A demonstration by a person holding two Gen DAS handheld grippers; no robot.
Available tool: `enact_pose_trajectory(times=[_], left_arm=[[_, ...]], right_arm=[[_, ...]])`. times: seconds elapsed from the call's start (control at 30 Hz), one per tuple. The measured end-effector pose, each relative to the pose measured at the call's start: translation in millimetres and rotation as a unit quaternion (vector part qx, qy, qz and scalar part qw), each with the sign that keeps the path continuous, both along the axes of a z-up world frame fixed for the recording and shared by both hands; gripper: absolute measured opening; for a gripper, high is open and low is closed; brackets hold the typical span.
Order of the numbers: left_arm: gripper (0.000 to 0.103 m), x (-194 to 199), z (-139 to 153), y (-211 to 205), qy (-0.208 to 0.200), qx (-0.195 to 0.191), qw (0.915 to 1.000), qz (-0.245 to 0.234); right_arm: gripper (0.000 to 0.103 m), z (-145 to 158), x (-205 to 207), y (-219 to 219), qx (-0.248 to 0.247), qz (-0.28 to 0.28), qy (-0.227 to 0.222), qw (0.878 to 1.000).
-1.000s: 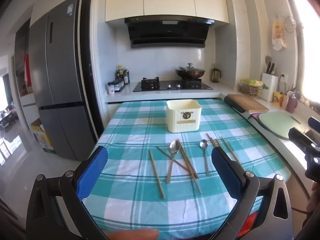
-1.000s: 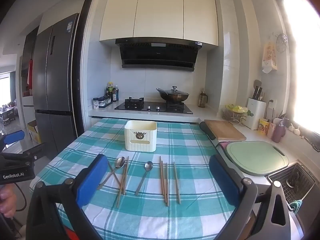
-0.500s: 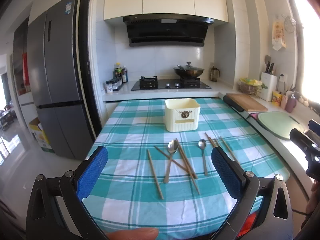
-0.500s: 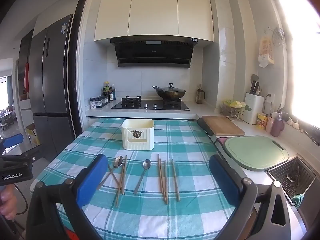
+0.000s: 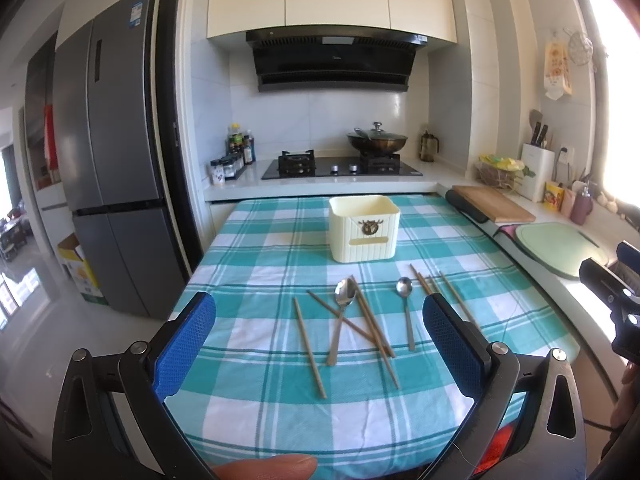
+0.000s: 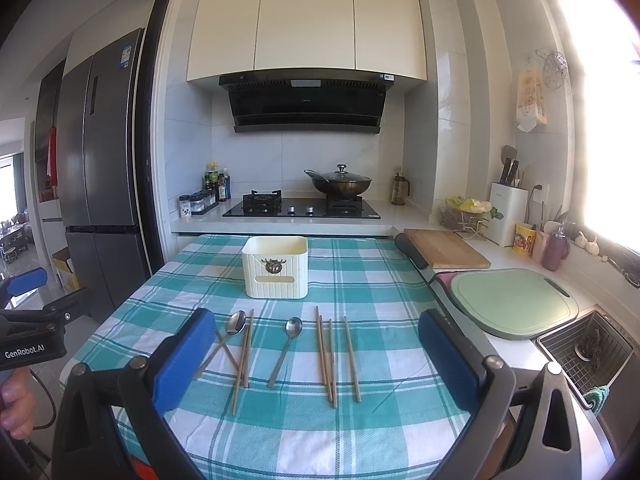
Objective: Organize utensils
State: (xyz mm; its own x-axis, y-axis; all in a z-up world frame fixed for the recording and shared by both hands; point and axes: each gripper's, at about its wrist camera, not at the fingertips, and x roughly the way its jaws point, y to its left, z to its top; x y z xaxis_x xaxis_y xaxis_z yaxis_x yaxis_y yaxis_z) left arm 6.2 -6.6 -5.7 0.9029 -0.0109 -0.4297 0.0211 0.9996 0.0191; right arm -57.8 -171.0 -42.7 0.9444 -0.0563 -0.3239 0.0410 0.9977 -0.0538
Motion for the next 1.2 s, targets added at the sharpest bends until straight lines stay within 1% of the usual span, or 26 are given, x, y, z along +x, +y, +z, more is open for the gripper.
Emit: enact_pose_trajectory(times=[0.6,0.77,1.2], left_arm=[[0.103,1.6,-0.6,-0.9,0.002,0.000,1.0000,0.000],[0.103,1.5,-6.3,-4.6,0.002,0.000,1.0000,-0.001],[0.103,2.0,-9.4,-6.6,0.005,0.000,1.0000,-0.002]], right_arm=[[0.103,0.3,0.3,0.3,0.000,-0.001,0.003,1.000],[0.103,-1.0,0.0,0.6,0.000,-0.001,0.004,1.000],[0.103,-3.6,2.1,-2.0,0.003,-0.002,0.008,1.000]])
